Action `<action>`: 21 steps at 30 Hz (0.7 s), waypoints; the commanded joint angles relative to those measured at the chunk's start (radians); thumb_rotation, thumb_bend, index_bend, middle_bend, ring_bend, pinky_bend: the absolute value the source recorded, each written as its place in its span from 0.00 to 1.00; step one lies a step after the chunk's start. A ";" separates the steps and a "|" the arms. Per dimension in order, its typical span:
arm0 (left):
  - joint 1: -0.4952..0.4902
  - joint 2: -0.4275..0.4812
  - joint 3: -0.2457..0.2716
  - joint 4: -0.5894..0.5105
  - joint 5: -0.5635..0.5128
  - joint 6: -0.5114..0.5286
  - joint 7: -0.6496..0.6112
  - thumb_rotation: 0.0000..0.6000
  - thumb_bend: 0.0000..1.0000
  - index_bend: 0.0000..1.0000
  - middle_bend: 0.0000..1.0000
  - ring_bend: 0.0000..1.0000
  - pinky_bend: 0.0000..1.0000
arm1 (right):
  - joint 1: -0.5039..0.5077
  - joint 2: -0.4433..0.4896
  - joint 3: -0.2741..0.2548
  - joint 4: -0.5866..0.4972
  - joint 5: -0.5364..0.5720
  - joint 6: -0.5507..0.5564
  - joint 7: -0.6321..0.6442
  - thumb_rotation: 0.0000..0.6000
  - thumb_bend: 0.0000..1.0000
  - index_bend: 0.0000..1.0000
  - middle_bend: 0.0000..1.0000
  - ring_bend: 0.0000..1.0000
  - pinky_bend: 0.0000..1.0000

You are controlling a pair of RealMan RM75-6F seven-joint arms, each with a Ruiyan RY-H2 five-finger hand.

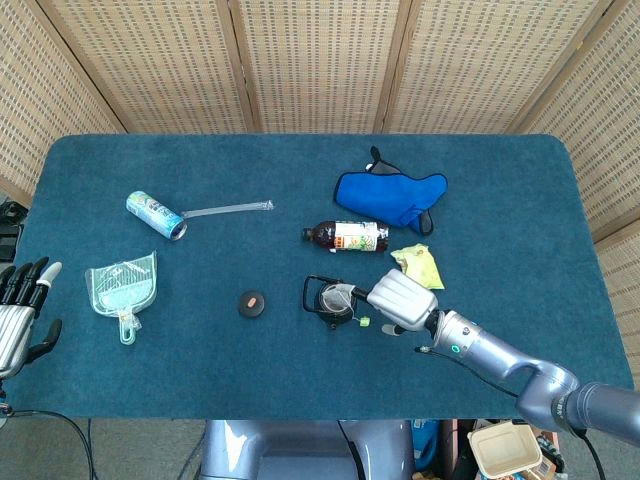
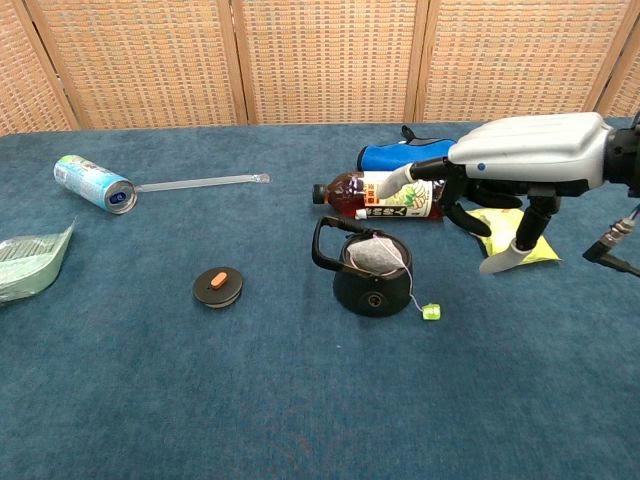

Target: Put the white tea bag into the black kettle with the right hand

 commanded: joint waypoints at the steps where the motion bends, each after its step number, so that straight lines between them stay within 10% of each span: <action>1: -0.001 0.000 -0.001 -0.001 0.000 0.000 0.001 1.00 0.48 0.03 0.00 0.00 0.00 | 0.014 0.014 -0.005 -0.011 0.005 -0.029 0.031 1.00 0.46 0.00 0.79 0.83 0.86; 8: -0.005 0.001 -0.002 -0.005 0.001 -0.002 0.007 1.00 0.48 0.03 0.00 0.00 0.00 | 0.077 0.064 -0.012 -0.042 0.009 -0.137 0.100 1.00 0.64 0.00 0.83 0.83 0.87; 21: -0.004 0.001 0.001 -0.003 -0.002 -0.005 0.007 1.00 0.48 0.03 0.00 0.00 0.00 | 0.175 0.082 -0.008 -0.065 0.078 -0.344 0.109 1.00 0.67 0.00 0.83 0.84 0.88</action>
